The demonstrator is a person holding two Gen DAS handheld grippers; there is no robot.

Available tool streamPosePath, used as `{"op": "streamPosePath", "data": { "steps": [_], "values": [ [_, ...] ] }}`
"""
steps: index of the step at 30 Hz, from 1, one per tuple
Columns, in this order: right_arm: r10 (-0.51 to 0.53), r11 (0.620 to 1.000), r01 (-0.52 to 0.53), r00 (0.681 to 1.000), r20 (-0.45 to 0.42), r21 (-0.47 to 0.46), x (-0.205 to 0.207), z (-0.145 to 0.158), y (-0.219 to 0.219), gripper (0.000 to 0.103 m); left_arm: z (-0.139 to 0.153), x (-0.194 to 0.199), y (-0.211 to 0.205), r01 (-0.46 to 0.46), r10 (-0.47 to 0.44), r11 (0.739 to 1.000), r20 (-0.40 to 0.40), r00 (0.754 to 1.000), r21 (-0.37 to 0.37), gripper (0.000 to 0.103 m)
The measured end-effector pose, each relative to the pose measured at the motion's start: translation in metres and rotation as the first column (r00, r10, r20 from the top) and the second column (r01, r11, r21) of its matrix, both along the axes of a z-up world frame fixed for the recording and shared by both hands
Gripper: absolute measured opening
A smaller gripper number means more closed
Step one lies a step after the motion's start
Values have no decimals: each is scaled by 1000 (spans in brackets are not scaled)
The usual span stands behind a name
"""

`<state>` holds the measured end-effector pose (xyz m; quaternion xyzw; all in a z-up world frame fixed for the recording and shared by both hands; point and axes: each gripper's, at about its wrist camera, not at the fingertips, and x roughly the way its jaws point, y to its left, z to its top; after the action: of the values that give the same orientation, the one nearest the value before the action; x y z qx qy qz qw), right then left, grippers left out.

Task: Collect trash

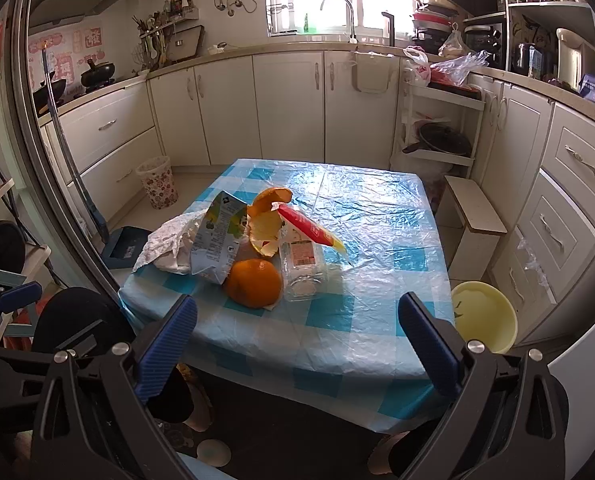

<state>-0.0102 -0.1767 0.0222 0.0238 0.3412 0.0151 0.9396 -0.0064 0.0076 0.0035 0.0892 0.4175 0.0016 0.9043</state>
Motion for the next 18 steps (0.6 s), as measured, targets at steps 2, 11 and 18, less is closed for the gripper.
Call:
{"op": "streamPosePath", "data": {
  "steps": [2,11,18],
  "values": [
    [1,1000,-1,1000,-2,3,1,-1,0,97,-1,0,0,1,-1,1000,-3,1000,0,95],
    [5,1000,-5,1000,-9,15,3,-4,-2,97,-3,2,0,1,-1,1000,-15,1000,-1,95],
    [9,1000,-9,1000,-8,17,3,-5,-2,97,-3,2,0,1,-1,1000,-15,1000,-1,95]
  ]
}}
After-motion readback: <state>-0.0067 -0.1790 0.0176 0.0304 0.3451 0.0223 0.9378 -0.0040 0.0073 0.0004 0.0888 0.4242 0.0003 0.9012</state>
